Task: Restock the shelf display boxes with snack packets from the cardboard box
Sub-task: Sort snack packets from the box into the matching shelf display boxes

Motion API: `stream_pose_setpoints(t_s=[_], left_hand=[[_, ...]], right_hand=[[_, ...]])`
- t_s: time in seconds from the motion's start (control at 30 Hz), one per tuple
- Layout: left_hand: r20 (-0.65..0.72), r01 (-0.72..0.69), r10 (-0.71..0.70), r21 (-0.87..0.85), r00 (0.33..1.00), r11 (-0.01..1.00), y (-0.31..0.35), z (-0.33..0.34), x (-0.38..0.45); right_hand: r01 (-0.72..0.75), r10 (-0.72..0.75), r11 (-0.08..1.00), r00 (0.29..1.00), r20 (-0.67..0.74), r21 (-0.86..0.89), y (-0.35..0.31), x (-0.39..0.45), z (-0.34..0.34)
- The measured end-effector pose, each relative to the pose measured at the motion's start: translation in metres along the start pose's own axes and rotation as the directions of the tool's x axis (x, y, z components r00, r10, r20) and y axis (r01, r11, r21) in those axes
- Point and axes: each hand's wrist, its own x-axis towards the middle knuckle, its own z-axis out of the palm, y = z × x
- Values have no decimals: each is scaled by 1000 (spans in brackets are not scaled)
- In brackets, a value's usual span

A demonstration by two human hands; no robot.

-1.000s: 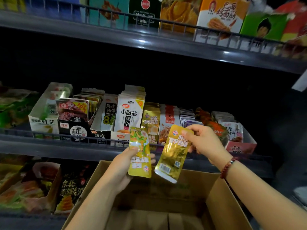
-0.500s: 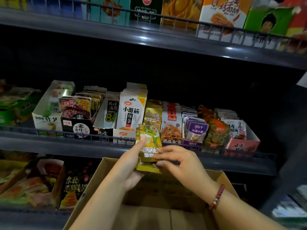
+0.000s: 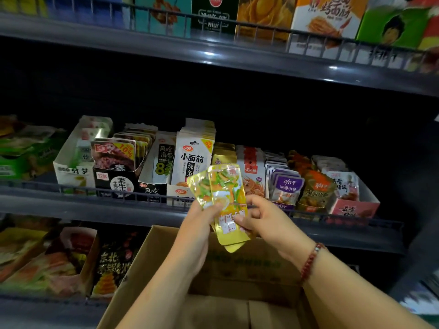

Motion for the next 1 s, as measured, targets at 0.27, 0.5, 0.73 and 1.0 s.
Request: stream_pose_setpoints(t_s=[0.27,0.5,0.73,1.0], left_hand=[[-189,-31,82,258,979,966,8,-29,13],[-184,-16,49,179,982,984,7,-32,17],[-365,-107,84,-43,927,993,-8,-17,13],[-408,-84,-88,-385,909,919,-13,-12,20]], right_hand=[[103,-4,902,973,232,-419,-16,6,-19],[37,-48,990,996,-76,-136,-11,20,-20],[-81,107,858,994,-24,508,-13,27,-2],[55,-47,825,998,-28,562,-14,36,12]])
